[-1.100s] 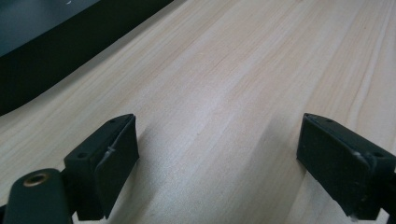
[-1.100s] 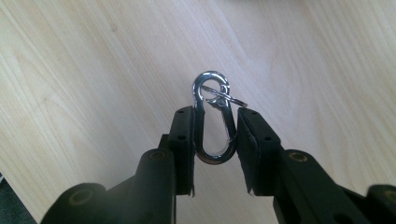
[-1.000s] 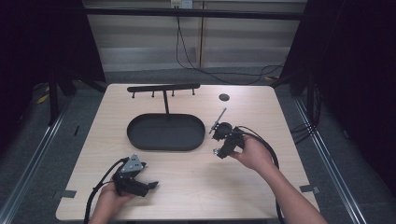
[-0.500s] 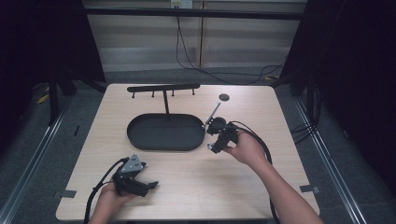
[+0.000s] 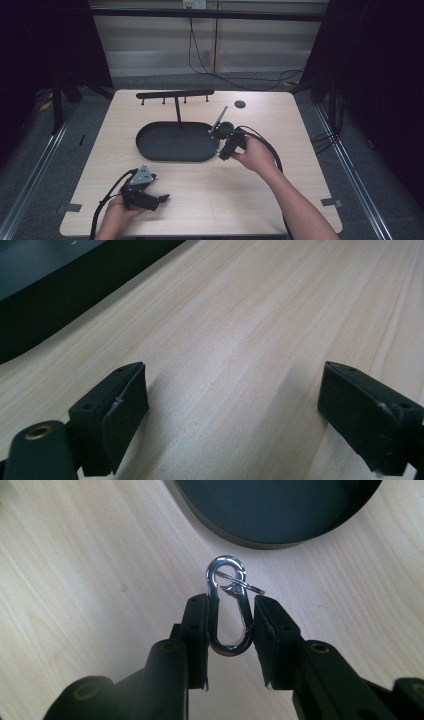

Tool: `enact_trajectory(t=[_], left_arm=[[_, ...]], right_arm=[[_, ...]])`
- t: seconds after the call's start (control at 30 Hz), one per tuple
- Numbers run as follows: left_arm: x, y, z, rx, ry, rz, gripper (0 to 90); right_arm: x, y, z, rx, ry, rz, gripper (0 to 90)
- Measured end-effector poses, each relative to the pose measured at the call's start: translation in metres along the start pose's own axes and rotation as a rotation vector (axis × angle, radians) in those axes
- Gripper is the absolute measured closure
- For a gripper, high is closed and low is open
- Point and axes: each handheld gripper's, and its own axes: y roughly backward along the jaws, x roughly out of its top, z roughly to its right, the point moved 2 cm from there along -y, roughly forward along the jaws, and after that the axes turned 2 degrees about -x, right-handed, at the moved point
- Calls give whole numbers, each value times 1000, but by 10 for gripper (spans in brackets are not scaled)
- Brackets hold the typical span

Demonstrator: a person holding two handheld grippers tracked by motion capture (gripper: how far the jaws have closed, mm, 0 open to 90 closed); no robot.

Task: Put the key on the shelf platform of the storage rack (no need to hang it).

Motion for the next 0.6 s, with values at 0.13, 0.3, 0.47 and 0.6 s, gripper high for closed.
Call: enact_trajectory(t=[0.13,0.3,0.47,0.6], left_arm=[[0,0,0,0,-2,1,123],[0,0,0,0,-1,1,123],[0,0,0,-3,-2,0,123],[0,0,0,-4,0,-1,123]], right_arm=[[2,-4,0,-11,1,-2,685],[5,-6,2,-4,-6,-3,685],[9,-9,5,2,-17,-4,685],[13,-9,6,2,-20,-18,685]])
